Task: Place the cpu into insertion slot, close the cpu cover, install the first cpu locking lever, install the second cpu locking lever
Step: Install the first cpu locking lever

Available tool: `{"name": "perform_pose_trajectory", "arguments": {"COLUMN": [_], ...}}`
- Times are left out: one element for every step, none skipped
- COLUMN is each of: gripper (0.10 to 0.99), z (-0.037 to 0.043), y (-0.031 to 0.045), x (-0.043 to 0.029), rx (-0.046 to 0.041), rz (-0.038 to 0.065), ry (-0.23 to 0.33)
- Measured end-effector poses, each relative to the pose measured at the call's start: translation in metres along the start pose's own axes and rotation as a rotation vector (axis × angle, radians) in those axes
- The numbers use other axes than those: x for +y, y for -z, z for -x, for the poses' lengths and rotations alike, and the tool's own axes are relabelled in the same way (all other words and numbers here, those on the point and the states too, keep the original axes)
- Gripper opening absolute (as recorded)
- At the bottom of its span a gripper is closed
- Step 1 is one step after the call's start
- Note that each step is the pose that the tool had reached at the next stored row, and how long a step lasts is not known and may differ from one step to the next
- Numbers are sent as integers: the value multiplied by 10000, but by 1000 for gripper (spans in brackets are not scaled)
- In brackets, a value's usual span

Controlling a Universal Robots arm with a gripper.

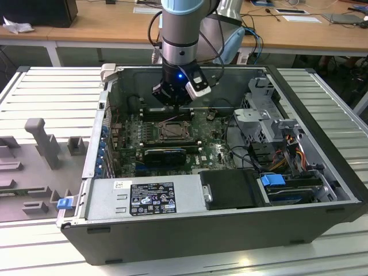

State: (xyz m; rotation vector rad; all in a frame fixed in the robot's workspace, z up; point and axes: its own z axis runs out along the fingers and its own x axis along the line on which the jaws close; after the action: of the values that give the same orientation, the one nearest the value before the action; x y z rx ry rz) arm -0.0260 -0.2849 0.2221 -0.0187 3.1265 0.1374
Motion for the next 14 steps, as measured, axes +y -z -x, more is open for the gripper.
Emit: {"name": "perform_pose_trajectory", "arguments": {"gripper": [106, 106, 106, 106, 106, 106, 106, 106, 106, 106, 106, 106, 106, 106], "z": [11, 16, 22, 34, 51, 60, 63, 64, 64, 66, 68, 71, 75, 77], "y": [-11, -18, -26, -39, -56, -71, -81, -95, -106, -123, -130, -136, -140, -143], "x": [-1, -2, -3, -4, -5, -7, -8, -9, -10, -11, -12, -12, -13, -13], "rx": [-1, -1, -1, -1, 0, -1, 0, -1, 0, 0, 0, 0, 0, 0], "rz": [0, 1, 0, 0, 0, 0, 0, 0, -1, -1, -2, -4, -9, -15], "ry": [-4, -5, -5, -4, 0, 0, 1, 0, -1, 1, 2, 3, 4, 6]}}
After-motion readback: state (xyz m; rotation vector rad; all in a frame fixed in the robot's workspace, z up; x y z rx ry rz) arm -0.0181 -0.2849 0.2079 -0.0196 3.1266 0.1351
